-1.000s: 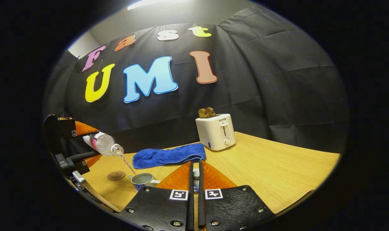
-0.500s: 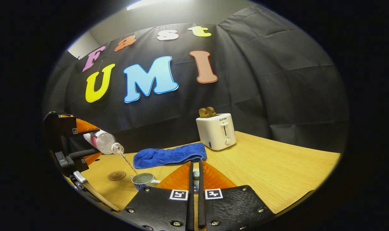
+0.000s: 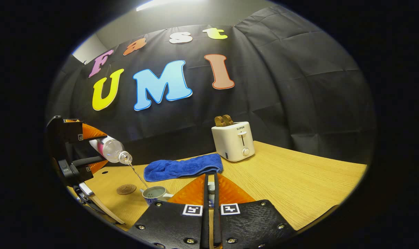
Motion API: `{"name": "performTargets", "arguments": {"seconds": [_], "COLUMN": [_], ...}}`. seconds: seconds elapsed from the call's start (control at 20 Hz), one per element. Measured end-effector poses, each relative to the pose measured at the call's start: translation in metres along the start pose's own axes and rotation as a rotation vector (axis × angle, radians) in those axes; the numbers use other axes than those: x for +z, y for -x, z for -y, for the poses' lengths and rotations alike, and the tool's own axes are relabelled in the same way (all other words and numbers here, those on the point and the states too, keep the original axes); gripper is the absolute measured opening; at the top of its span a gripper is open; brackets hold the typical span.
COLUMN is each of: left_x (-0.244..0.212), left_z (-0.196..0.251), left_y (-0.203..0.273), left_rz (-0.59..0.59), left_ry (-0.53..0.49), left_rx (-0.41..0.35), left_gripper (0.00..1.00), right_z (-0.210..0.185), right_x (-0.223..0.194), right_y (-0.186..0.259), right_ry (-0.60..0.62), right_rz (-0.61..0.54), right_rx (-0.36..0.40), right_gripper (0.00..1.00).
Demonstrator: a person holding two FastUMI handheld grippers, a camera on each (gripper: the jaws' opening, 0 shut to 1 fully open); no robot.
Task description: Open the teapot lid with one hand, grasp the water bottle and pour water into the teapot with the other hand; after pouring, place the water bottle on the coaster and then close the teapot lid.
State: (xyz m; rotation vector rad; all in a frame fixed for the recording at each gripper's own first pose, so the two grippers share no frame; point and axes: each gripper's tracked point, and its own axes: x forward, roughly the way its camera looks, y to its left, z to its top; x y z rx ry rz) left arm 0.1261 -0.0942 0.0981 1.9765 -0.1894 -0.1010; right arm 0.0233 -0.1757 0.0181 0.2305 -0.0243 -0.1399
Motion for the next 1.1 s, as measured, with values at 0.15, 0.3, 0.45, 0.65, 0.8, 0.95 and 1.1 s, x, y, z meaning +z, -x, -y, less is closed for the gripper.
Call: {"name": "performTargets", "arguments": {"seconds": [0.15,0.3,0.45,0.65,0.8,0.95,1.1], "left_x": [0.0,0.001,0.001,0.0,-0.001,0.002,0.004], "left_z": [-0.006,-0.012,-0.014,-0.017,-0.022,-0.027,-0.032], "left_y": [-0.004,-0.004,-0.006,-0.005,-0.007,-0.007,-0.008], "left_rz": [0.002,0.007,0.009,0.009,0.012,0.019,0.027], "left_ry": [-0.024,-0.047,-0.071,-0.095,-0.121,-0.152,-0.188], "left_rx": [0.006,0.017,0.023,0.032,0.041,0.052,0.067], "left_gripper": [0.87,0.87,0.87,0.87,0.87,0.87,0.87], "right_z": [0.0,0.0,0.001,0.001,0.002,0.002,0.001], "right_x": [0.0,0.0,0.001,0.002,0.001,0.001,0.001], "right_y": [0.0,0.001,0.0,0.001,0.001,0.001,0.001], "right_ry": [-0.001,-0.002,-0.004,-0.007,-0.007,-0.008,-0.009], "right_rz": [-0.001,-0.002,0.0,0.0,0.0,-0.001,-0.001], "right_rx": [0.0,0.0,0.0,0.0,0.002,0.002,0.004], "right_gripper": [0.05,0.05,0.05,0.05,0.05,0.05,0.05]}}
